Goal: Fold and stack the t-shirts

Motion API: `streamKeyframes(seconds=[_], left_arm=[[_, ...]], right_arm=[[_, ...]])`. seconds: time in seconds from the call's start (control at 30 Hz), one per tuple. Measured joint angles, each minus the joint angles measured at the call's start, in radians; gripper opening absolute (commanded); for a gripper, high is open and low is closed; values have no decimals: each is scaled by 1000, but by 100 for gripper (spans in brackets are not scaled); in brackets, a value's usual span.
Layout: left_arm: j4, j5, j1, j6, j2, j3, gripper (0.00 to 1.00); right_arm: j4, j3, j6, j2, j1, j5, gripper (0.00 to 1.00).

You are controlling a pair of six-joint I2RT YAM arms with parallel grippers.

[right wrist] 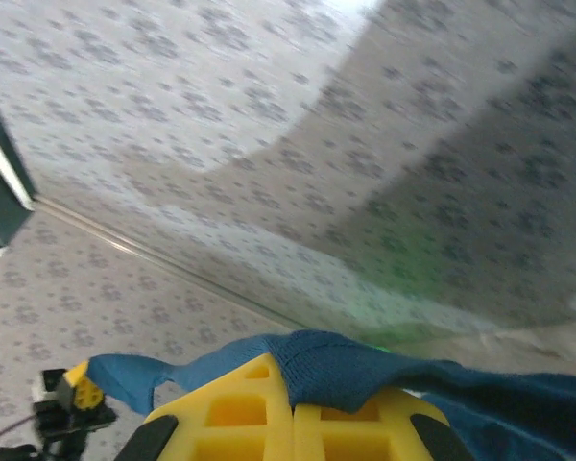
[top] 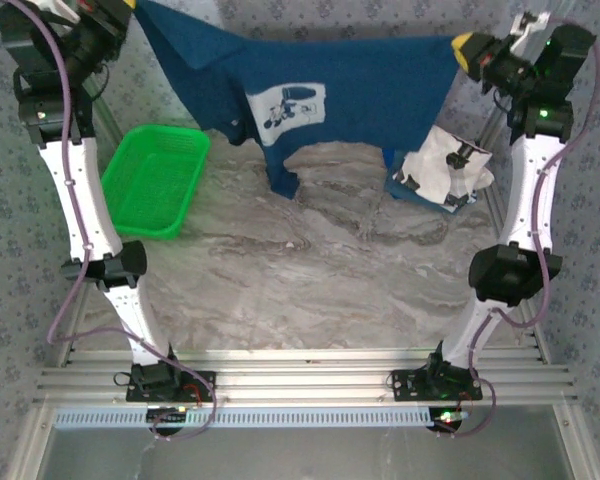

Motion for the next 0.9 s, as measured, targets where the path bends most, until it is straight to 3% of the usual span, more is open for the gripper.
streamKeyframes(seconds=[0.1, 0.2, 0.37, 0.53, 0.67, 0.9], left_arm=[[-231, -28, -59, 177, -71, -71, 0], [-375, -87, -115, 301, -200, -295, 0], [-348, -158, -110, 318, -613, -1117, 0], [-315, -196, -101, 267, -888, -1675, 0], [-332, -235, -82, 255, -1019, -1905, 0], [-401, -304, -20, 240, -1192, -2088, 0]], right_arm=[[-15, -293, -63, -112, -10, -2, 0], [-38, -572, -122, -230, -18, -12, 0], [-131, -924, -252, -446, -19, -13, 0], [-262, -1184, -357, -641, -38, -3, 0], [-365, -1348, -409, -725, -69, 35, 0], [-579, -1466, -488, -839, -80, 140, 0]])
